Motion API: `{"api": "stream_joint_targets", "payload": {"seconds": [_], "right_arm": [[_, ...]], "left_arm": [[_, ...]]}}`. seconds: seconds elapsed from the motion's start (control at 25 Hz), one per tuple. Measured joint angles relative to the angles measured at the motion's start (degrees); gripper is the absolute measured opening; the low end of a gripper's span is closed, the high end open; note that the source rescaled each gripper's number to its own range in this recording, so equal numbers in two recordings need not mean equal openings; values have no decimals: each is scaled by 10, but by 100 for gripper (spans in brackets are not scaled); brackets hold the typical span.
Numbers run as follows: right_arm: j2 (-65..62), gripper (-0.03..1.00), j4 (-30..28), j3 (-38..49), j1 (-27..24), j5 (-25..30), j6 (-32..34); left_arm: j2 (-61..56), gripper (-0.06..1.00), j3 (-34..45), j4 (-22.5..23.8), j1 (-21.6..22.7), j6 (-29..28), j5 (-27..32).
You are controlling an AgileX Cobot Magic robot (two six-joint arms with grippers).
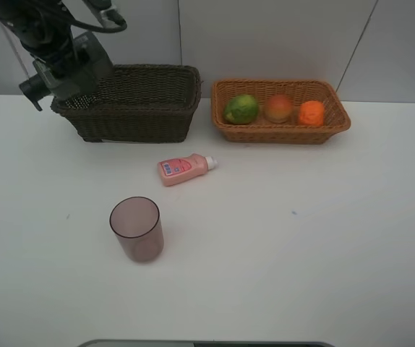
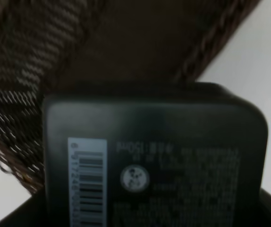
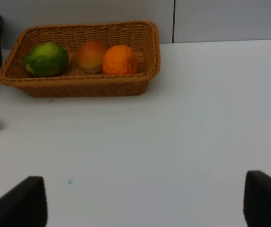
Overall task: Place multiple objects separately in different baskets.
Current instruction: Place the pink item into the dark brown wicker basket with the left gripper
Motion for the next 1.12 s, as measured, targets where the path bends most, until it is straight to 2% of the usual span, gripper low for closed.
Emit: {"api": "stream_joint_targets", "payload": {"seconds": [0.2, 0.44, 0.84, 1.12], "right_arm": [[0, 77, -1, 0, 0, 0, 0], [0, 77, -1, 0, 0, 0, 0], [0, 77, -1, 0, 0, 0, 0], [0, 77, 0, 0, 0, 0, 0]], "left_arm": [[90, 82, -116, 23, -1, 72, 31], [186, 82, -213, 30, -1, 115, 21], [268, 82, -222, 30, -8, 121, -61], [294, 82, -222, 18, -8, 121, -94]]}}
